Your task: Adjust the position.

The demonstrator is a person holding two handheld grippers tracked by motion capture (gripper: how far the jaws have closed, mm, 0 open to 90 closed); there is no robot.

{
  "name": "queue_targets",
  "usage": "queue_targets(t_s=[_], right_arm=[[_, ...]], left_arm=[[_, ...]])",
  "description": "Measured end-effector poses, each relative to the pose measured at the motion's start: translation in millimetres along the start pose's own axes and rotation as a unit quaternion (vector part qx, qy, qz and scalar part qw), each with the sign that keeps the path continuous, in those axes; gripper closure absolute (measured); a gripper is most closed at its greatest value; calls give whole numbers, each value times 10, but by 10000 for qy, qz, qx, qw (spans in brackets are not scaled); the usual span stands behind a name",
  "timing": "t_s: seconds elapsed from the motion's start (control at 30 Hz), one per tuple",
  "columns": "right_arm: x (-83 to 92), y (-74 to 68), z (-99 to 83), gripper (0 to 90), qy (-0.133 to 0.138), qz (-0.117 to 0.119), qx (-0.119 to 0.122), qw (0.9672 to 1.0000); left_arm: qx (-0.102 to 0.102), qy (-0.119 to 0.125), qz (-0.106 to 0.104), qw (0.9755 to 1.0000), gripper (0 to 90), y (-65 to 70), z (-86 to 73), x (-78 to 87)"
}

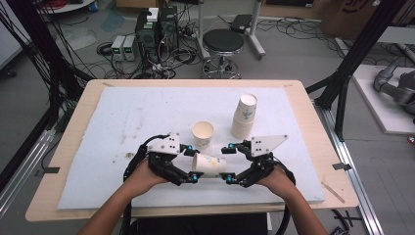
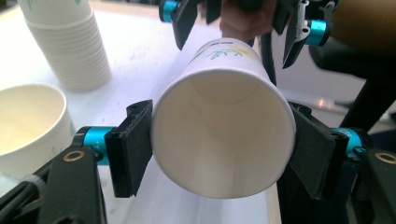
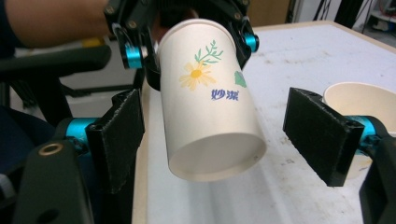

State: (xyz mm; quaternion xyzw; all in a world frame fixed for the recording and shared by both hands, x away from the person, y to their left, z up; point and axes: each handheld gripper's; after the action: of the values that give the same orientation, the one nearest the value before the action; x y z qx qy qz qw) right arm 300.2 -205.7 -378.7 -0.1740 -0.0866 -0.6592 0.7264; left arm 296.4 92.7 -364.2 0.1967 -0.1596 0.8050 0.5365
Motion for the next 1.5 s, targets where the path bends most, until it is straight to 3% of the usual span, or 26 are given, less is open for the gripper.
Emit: queue_targets(t_s=[0.27,0.5,0.7,0.9,1.07,1.3,1.5], right_arm=[[-131,23,110,213,-597,-154,209,9979],[-203,35,198,214,-967,-209,455,9941],[-280,36,238,214,-1353,-314,578,9886],[-391,51,283,214,-1652,-371,656,9834],[-484,69,328,215,-1966,-401,745,9768],[-623,100,347,217,-2291,-403,740,9698],[-684,124,332,262,-2420,-370,773,9665]], left_arm=[[-319,-759,78,9966,288,-26,182,-11],[-459,-1118,130,9926,288,-49,283,-15],[-615,-1582,173,9853,288,-61,357,-22],[-713,-1803,212,9808,288,-62,410,-36],[-795,-1961,258,9770,289,-59,438,-59],[-853,-2109,329,9732,291,-45,445,-85],[-912,-2200,310,9707,293,-26,441,-124]])
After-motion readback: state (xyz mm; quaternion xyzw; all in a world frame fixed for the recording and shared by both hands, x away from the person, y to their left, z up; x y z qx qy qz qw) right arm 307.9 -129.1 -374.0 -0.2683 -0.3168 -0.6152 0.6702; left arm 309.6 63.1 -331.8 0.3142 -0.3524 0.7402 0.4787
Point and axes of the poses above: each handheld gripper's, and its own axes: x roughly backward along the jaws, z roughly out of its top, y roughly to its right, and after that the axes turned 13 degrees about z, right-handed
